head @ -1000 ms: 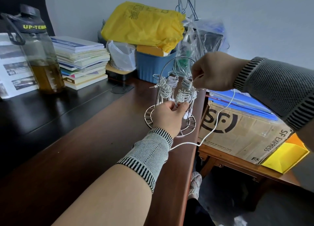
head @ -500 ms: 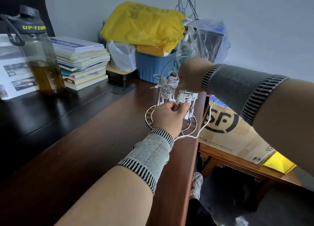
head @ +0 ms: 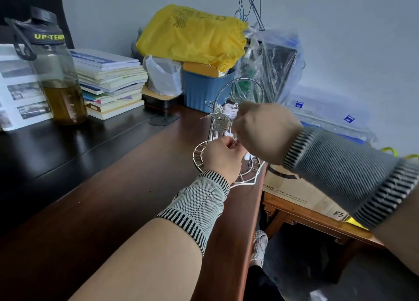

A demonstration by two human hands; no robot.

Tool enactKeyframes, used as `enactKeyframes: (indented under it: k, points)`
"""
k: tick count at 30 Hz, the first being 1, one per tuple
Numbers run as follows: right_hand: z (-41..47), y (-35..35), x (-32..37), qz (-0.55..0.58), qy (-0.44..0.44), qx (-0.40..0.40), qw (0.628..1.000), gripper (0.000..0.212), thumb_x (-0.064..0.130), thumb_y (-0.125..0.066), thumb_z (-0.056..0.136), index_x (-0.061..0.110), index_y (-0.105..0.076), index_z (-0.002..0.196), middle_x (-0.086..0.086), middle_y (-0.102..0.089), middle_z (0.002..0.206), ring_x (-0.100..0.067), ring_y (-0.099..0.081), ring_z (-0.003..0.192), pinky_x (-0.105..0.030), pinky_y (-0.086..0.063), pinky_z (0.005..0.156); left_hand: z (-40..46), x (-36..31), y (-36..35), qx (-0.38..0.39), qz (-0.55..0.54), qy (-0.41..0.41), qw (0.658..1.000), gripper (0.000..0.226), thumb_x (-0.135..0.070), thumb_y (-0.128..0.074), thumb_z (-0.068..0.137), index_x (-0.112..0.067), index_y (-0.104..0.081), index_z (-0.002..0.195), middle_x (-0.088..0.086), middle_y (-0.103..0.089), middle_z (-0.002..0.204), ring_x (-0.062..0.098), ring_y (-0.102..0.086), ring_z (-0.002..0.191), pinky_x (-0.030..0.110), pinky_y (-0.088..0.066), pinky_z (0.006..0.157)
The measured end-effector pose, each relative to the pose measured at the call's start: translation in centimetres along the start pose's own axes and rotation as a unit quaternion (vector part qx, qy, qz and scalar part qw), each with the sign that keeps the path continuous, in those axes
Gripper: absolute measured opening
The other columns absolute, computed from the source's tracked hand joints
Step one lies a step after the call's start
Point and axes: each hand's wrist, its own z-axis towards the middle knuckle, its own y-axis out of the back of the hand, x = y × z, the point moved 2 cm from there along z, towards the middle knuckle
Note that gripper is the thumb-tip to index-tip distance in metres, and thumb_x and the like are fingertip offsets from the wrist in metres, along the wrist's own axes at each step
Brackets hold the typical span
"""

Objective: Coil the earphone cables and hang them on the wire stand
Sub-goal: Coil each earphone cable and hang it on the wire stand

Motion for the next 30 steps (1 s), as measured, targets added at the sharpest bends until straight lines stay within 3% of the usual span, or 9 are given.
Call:
enactKeyframes:
  k: [3,5,7,10,15,21,24,27,30]
  points:
    - [-3.1,-2.4,-0.6,0.120,-0.066,-0.123,0.983,0.016,0.014,-0.065,0.081,0.009,-0.064,0.066,-0.007,-0.052,0.072,-0.028,-0.053,0.050,-0.034,-0.048,0.045,0.0,0.0,0.1,0.015,-0.014,0.003,1.000,0.046,-0.025,-0.066,0.089,-0.017,-0.044,0.049,-0.008,-0.040,0.034,0.008,-0.036,0.038,0.022,-0.026,0.044]
    - [-4.1,-3.6,-1.2,0.215,-0.132,-0.130,0.959,0.015,0.017,-0.064,0.085,0.008,-0.071,0.075,-0.007,-0.061,0.076,-0.029,-0.059,0.062,-0.039,-0.052,0.056,-0.1,-0.1,0.3,0.027,-0.024,0.005,0.999,0.043,-0.030,-0.069,0.088,-0.014,-0.051,0.052,-0.008,-0.042,0.041,0.009,-0.036,0.044,0.026,-0.032,0.048]
    - [-5.1,-4.3,-1.5,0.287,-0.197,-0.128,0.929,0.013,0.018,-0.065,0.087,0.011,-0.075,0.084,-0.006,-0.069,0.081,-0.024,-0.063,0.073,-0.036,-0.052,0.069,-0.6,-0.4,0.7,0.034,0.000,-0.004,0.999,0.050,-0.034,-0.068,0.088,-0.011,-0.046,0.050,-0.006,-0.037,0.043,0.016,-0.032,0.047,0.029,-0.027,0.048]
    - [-5.9,-5.1,-1.4,0.341,-0.251,-0.112,0.899,0.014,0.021,-0.063,0.089,0.015,-0.075,0.091,-0.002,-0.072,0.083,-0.019,-0.064,0.077,-0.027,-0.049,0.072,-1.2,-0.7,1.2,0.038,0.041,-0.009,0.998,0.055,-0.035,-0.066,0.088,-0.011,-0.036,0.049,0.001,-0.034,0.046,0.020,-0.031,0.050,0.030,-0.024,0.049]
    - [-7.2,-5.0,0.0,0.446,-0.246,-0.143,0.848,0.007,0.011,-0.055,0.091,0.017,-0.056,0.093,0.008,-0.060,0.067,-0.004,-0.052,0.056,-0.014,-0.038,0.053,-2.4,-1.5,2.4,0.070,0.067,-0.003,0.995,0.056,-0.037,-0.068,0.088,-0.014,-0.038,0.047,-0.007,-0.029,0.036,0.008,-0.026,0.037,0.021,-0.021,0.037]
    - [-8.7,-4.3,1.9,0.540,-0.232,-0.114,0.801,0.031,0.000,-0.052,0.088,0.027,-0.069,0.086,0.012,-0.069,0.078,-0.003,-0.064,0.069,-0.010,-0.047,0.069,-4.1,-0.8,4.5,0.101,0.031,0.017,0.994,0.042,-0.043,-0.070,0.082,-0.015,-0.050,0.058,0.000,-0.036,0.052,0.016,-0.031,0.049,0.028,-0.025,0.050]
    - [-9.6,-4.3,2.8,0.561,-0.217,-0.119,0.790,0.043,-0.008,-0.048,0.083,0.027,-0.072,0.092,0.007,-0.074,0.086,-0.011,-0.070,0.079,-0.021,-0.055,0.076,-5.1,-0.8,5.7,0.118,0.026,0.032,0.992,0.037,-0.044,-0.070,0.083,-0.014,-0.061,0.063,-0.008,-0.045,0.047,0.012,-0.038,0.047,0.025,-0.031,0.051]
    - [-9.8,-4.5,3.4,0.589,-0.225,-0.157,0.760,0.034,-0.003,-0.058,0.086,0.026,-0.074,0.093,0.006,-0.074,0.090,-0.009,-0.070,0.082,-0.024,-0.054,0.082,-6.0,-1.4,6.4,0.131,0.020,0.054,0.990,0.032,-0.038,-0.068,0.088,-0.007,-0.070,0.078,-0.008,-0.059,0.054,0.008,-0.050,0.052,0.023,-0.040,0.053]
    - [-9.7,-4.6,3.7,0.615,-0.250,-0.181,0.726,0.029,0.007,-0.066,0.088,0.035,-0.070,0.085,0.006,-0.074,0.085,-0.007,-0.070,0.078,-0.022,-0.054,0.081,-6.6,-1.7,7.2,0.135,0.020,0.094,0.986,0.022,-0.035,-0.065,0.091,-0.017,-0.070,0.080,-0.002,-0.070,0.070,0.008,-0.062,0.063,0.021,-0.048,0.057]
